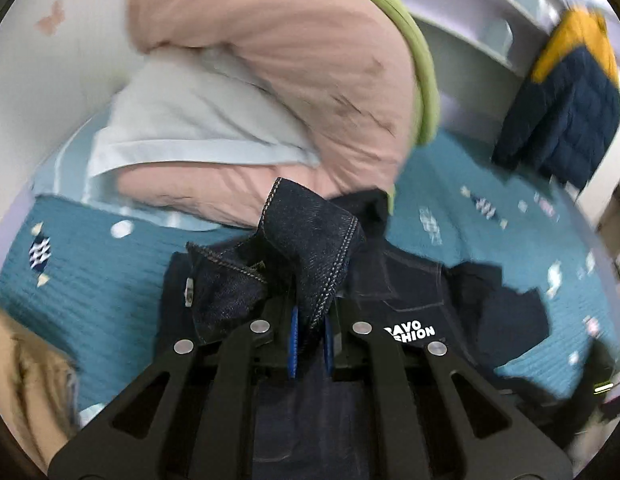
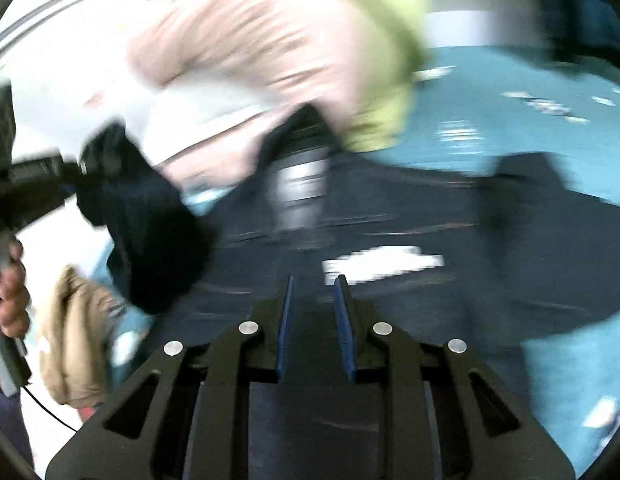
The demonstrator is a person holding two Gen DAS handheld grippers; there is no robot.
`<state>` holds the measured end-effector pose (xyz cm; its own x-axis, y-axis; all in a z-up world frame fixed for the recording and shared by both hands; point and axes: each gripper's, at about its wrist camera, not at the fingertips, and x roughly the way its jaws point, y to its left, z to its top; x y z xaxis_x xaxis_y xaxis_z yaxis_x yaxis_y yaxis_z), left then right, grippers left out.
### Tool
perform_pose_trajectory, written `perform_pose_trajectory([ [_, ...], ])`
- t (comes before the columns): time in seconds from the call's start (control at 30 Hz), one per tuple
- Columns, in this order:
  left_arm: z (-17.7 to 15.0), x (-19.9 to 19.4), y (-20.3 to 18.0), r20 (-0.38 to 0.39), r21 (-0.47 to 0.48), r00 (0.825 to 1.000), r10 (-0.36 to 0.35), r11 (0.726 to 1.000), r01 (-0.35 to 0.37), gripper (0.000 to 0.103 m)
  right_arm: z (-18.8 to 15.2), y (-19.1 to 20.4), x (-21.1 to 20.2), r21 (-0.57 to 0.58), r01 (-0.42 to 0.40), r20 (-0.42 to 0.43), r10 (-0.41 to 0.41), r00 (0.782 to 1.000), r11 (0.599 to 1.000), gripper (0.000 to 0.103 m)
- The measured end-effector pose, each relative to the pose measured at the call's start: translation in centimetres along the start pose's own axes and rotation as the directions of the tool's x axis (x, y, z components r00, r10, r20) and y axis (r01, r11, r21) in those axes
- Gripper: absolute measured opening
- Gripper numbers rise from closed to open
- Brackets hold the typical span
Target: Fold large clothes
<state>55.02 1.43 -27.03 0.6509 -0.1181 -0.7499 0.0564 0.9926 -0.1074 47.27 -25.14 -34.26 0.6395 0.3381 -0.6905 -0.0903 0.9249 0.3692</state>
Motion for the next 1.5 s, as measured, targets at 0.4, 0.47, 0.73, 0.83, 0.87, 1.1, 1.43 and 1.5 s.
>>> perform_pose_trajectory([
  [0.4,-7.3,13.3,-11.1,-0.242,0.279,0.959,0.148,0.957,-0.077,0.017,-4.2,-18.5,-5.8,0.420,0.140,0.115,-0.205,0.972,0.897,0.036],
  [0.47,-6.7,11.9,-11.0,-0.237,0.273,0.967,0.094,0.962,-0.027,0.026,-4.2,-18.9,-5.9,0.445,0.157,0.123,-0.234,0.964,0.882,0.039],
  [0.73,-2.4,2.8,-7.2,-0.055,0.111,0.974,-0.218,0.968,0.223,0.092,-4.6,-21.0,-5.9,0.503,0.143,0.130,-0.238,0.962,0.853,0.040],
  [0.83,-1.8,3.8,-5.0,-0.053,0.044,0.986,-0.161,0.986,0.163,0.092,-5.1,-21.9,-6.1,0.534,0.151,0.129,-0.256,0.958,0.832,0.041],
  [0.87,-1.9,4.3,-4.7,-0.066,0.032,0.988,-0.137,0.990,0.139,0.092,-5.3,-22.3,-6.3,0.548,0.152,0.131,-0.264,0.955,0.823,0.041],
  [1.1,-7.2,12.1,-6.2,-0.425,-0.105,0.874,-0.236,0.972,0.212,0.091,-5.8,-23.4,-6.7,0.582,0.154,0.131,-0.279,0.951,0.799,0.044],
  [1.43,-5.5,7.7,-6.0,-0.246,-0.090,0.913,-0.325,0.946,0.312,0.092,-5.8,-23.7,-6.5,0.588,0.154,0.124,-0.277,0.953,0.794,0.047],
  [1.5,-4.9,7.3,-5.5,-0.192,-0.064,0.959,-0.208,0.978,0.199,0.091,-5.8,-23.7,-6.3,0.587,0.154,0.121,-0.275,0.954,0.794,0.047],
])
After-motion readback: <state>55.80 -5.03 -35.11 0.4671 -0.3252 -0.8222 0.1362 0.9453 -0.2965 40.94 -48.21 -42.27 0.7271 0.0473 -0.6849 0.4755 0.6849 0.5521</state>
